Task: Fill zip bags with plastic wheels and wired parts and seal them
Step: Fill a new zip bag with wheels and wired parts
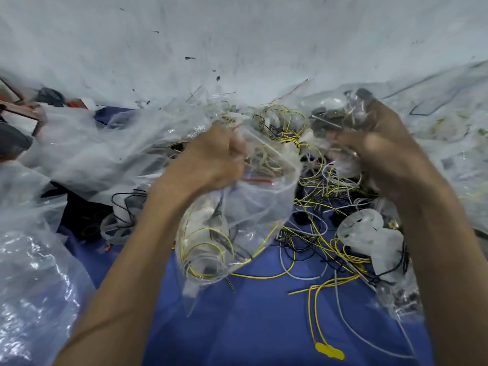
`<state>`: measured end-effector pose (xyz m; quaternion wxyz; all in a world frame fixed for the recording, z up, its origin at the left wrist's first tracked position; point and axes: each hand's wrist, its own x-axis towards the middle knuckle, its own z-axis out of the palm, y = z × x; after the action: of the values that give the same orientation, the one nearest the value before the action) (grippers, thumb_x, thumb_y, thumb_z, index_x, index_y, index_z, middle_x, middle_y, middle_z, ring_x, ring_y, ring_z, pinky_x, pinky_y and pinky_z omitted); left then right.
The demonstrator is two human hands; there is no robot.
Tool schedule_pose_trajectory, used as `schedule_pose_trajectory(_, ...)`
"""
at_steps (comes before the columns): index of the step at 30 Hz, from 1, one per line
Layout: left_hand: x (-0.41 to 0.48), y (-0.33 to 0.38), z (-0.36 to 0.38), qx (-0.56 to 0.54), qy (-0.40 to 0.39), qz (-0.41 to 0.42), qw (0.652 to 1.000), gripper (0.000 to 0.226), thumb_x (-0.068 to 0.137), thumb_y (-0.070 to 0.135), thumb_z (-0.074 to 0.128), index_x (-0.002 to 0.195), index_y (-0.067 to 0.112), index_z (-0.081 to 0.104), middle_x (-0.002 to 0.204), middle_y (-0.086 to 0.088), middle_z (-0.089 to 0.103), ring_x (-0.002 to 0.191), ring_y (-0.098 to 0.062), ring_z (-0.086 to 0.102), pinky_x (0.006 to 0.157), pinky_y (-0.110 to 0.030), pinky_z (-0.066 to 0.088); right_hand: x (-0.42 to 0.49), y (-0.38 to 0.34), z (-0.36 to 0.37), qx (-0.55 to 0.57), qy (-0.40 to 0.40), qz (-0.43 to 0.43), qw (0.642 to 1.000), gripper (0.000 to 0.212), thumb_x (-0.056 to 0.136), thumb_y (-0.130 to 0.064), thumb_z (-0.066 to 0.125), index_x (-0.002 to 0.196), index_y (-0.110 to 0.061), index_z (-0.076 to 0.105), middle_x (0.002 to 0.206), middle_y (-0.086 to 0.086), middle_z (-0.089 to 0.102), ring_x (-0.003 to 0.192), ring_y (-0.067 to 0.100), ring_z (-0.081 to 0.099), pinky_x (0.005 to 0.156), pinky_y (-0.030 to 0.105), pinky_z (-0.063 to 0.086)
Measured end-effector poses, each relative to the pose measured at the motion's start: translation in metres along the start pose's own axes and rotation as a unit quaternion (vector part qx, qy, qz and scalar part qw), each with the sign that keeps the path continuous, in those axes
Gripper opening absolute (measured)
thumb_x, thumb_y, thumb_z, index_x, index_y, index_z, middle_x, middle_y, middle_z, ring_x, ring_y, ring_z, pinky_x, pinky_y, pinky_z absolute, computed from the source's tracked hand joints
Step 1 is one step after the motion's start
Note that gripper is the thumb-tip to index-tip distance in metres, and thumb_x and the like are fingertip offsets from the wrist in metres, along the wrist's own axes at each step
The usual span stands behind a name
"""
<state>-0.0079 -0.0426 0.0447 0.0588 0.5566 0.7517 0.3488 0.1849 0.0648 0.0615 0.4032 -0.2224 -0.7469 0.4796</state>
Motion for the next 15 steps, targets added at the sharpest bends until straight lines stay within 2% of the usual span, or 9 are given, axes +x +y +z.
schedule_pose_trajectory(3, -0.002, 0.001, -0.011, 0.035, 0.132, -0.023, 0.990, 0.026, 0.084, 0.012, 0.052, 0.099, 0.020, 0.072, 0.103, 0.001, 0.069, 0.089, -0.013, 0.061, 0.080, -0.018, 0.044, -0.002, 0.003, -0.002, -0.048, -0.005, 0.054, 0.997, 0.038, 0.079, -0.011, 0.069, 0.113, -0.006, 0.052, 0.097, 0.008, 0.070, 0.068, 0.009, 0.069, 0.053, 0.023, 0.055)
schedule_pose_trajectory(5, -0.005, 0.006, -0.034, -0.032, 0.287, 0.021, 0.957, 0.033, 0.073, 0.021, 0.050, 0.098, 0.026, 0.071, 0.092, 0.012, 0.066, 0.080, -0.001, 0.060, 0.077, -0.014, 0.046, -0.004, 0.004, -0.003, -0.058, -0.011, 0.062, 0.996, 0.029, 0.074, -0.020, 0.073, 0.099, -0.012, 0.062, 0.086, 0.005, 0.073, 0.074, 0.019, 0.071, 0.065, 0.030, 0.058)
schedule_pose_trajectory(6, -0.005, 0.006, -0.040, -0.043, 0.291, 0.035, 0.955, 0.036, 0.069, 0.024, 0.051, 0.099, 0.028, 0.069, 0.091, 0.014, 0.064, 0.075, 0.001, 0.057, 0.072, -0.013, 0.044, -0.004, 0.004, -0.003, -0.044, -0.002, 0.049, 0.998, 0.025, 0.072, -0.024, 0.074, 0.093, -0.014, 0.065, 0.079, -0.001, 0.073, 0.069, 0.014, 0.070, 0.061, 0.023, 0.056)
schedule_pose_trajectory(8, -0.008, 0.006, -0.039, 0.005, 0.174, 0.010, 0.985, 0.035, 0.074, 0.023, 0.059, 0.108, 0.027, 0.068, 0.106, 0.010, 0.065, 0.086, -0.004, 0.058, 0.075, -0.014, 0.039, -0.002, 0.003, -0.001, -0.014, 0.030, 0.037, 0.999, 0.023, 0.072, -0.030, 0.074, 0.089, -0.016, 0.067, 0.068, -0.009, 0.071, 0.060, 0.004, 0.066, 0.053, 0.012, 0.047)
schedule_pose_trajectory(10, -0.007, 0.004, -0.025, 0.048, 0.048, -0.012, 0.998, 0.038, 0.079, 0.017, 0.064, 0.115, 0.025, 0.066, 0.121, 0.005, 0.062, 0.108, -0.011, 0.056, 0.083, -0.012, 0.033, -0.001, 0.004, 0.004, -0.006, 0.040, 0.040, 0.998, 0.018, 0.074, -0.039, 0.073, 0.073, -0.022, 0.070, 0.061, -0.009, 0.067, 0.056, 0.005, 0.063, 0.058, 0.020, 0.048)
schedule_pose_trajectory(12, -0.008, 0.007, -0.020, -0.005, -0.003, -0.013, 1.000, 0.040, 0.078, 0.012, 0.066, 0.116, 0.027, 0.065, 0.114, 0.006, 0.064, 0.113, -0.014, 0.057, 0.086, -0.016, 0.034, -0.001, 0.002, 0.011, 0.020, 0.042, 0.056, 0.997, 0.030, 0.080, -0.038, 0.068, 0.054, -0.022, 0.069, 0.048, -0.007, 0.059, 0.044, 0.006, 0.057, 0.051, 0.023, 0.046)
schedule_pose_trajectory(13, -0.009, 0.008, -0.021, -0.031, -0.015, -0.004, 0.999, 0.042, 0.078, 0.011, 0.067, 0.116, 0.028, 0.065, 0.091, 0.016, 0.058, 0.110, -0.014, 0.058, 0.086, -0.019, 0.037, -0.001, 0.002, 0.011, 0.047, 0.048, 0.069, 0.995, 0.035, 0.084, -0.033, 0.065, 0.052, -0.018, 0.067, 0.043, -0.006, 0.056, 0.038, 0.006, 0.054, 0.044, 0.018, 0.044)
schedule_pose_trajectory(14, -0.008, 0.007, -0.021, -0.041, -0.028, 0.004, 0.999, 0.044, 0.077, 0.010, 0.067, 0.116, 0.030, 0.065, 0.096, 0.013, 0.068, 0.107, -0.010, 0.059, 0.089, -0.021, 0.040, -0.001, 0.000, 0.012, 0.075, 0.050, 0.077, 0.993, 0.035, 0.086, -0.026, 0.063, 0.053, -0.014, 0.065, 0.042, -0.005, 0.056, 0.036, 0.006, 0.053, 0.040, 0.015, 0.041)
schedule_pose_trajectory(15, -0.008, 0.006, -0.020, -0.040, -0.045, 0.010, 0.998, 0.046, 0.077, 0.011, 0.068, 0.118, 0.032, 0.063, 0.119, 0.003, 0.057, 0.110, -0.013, 0.056, 0.095, -0.026, 0.041, -0.002, -0.002, 0.011, 0.097, 0.039, 0.073, 0.992, 0.027, 0.086, -0.020, 0.062, 0.060, -0.013, 0.063, 0.045, -0.005, 0.058, 0.039, 0.007, 0.055, 0.040, 0.014, 0.042)
